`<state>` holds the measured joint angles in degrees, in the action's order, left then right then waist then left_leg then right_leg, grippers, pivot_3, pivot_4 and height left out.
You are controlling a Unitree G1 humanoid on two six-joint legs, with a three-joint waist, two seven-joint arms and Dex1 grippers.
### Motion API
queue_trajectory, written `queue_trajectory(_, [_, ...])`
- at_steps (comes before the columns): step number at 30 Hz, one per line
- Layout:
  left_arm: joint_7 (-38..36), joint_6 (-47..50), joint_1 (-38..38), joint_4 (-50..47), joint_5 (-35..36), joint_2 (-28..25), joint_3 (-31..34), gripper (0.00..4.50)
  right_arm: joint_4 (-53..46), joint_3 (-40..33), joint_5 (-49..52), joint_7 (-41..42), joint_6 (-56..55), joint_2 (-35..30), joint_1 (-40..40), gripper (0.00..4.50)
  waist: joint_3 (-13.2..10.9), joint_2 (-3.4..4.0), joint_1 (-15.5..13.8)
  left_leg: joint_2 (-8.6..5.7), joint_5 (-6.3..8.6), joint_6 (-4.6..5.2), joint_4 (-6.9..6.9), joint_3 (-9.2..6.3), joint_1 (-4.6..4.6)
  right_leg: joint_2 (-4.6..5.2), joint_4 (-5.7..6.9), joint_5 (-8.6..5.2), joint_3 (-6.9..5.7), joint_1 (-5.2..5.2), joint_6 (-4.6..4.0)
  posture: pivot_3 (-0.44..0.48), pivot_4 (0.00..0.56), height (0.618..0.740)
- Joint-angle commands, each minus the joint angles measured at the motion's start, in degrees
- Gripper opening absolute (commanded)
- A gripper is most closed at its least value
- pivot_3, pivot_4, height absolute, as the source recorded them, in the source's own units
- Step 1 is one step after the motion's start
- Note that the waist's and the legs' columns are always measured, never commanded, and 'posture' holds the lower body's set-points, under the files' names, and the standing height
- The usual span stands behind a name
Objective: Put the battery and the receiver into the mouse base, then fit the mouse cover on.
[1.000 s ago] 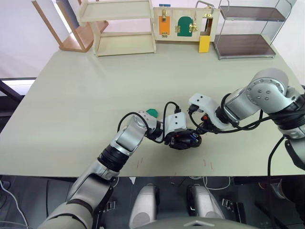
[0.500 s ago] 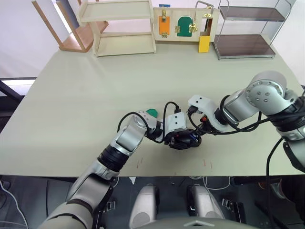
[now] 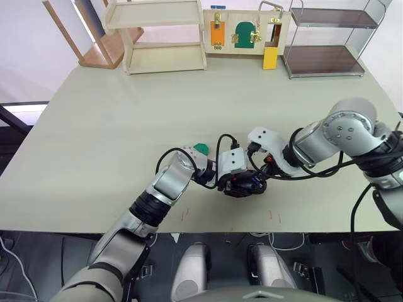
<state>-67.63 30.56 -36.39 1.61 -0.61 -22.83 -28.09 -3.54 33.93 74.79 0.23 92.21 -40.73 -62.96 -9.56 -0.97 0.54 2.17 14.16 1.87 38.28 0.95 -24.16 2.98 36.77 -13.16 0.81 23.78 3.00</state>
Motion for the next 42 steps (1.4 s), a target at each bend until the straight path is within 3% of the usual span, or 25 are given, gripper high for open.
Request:
queue_trajectory(1, [-0.7, 1.8, 1.3, 1.3, -0.2, 0.0, -3.1, 3.01, -0.7, -0.5, -1.2, 0.1, 0.3, -0.2, -0.2, 0.0, 0.0, 0.0, 0.0, 0.0, 0.0, 0.0, 0.0, 0.0, 0.0, 0.0, 0.0, 0.0, 0.0, 0.0, 0.0, 0.0, 0.15, 0.74])
queue_trajectory(24, [-0.6, 2.8, 1.2, 0.8, 0.3, 0.2, -3.0, 3.01, -1.6, -1.1, 0.5, 1.6, 0.3, -0.6, 0.1, 0.0, 0.0, 0.0, 0.0, -0.02, 0.0, 0.0, 0.0, 0.02, 0.0, -0.02, 0.01, 0.01, -0.01, -0.01, 0.02, 0.0, 0.15, 0.74])
queue_trajectory(27, [-0.6, 3.0, 1.2, 0.5, 0.3, 0.1, -3.0, 3.01, -2.0, -0.9, 1.1, 1.7, 0.3, -0.6, -0.3, 0.88, 0.0, 0.0, 0.0, -0.02, 0.0, 0.0, 0.0, 0.02, -0.01, -0.03, 0.01, 0.01, -0.02, -0.01, 0.02, 0.0, 0.15, 0.74])
queue_trajectory(28, [-0.6, 3.0, 1.2, 0.5, 0.3, 0.0, -3.0, 3.01, -2.0, -0.9, 1.2, 1.7, 0.3, -0.6, -0.4, 1.39, 0.0, 0.0, 0.0, -0.02, 0.0, 0.0, 0.0, 0.03, -0.01, -0.03, 0.01, 0.02, -0.01, 0.0, 0.02, 0.0, 0.15, 0.74])
queue_trajectory(42, [-0.5, 3.3, 1.3, 0.2, 0.6, -0.2, -3.1, 3.01, -3.7, -3.2, 1.3, 5.9, 0.3, -3.7, -1.5, 1.39, 0.0, 0.0, 0.0, -0.02, 0.0, 0.0, 0.0, 0.04, -0.01, -0.04, 0.01, 0.02, -0.02, 0.0, 0.02, 0.0, 0.15, 0.74])
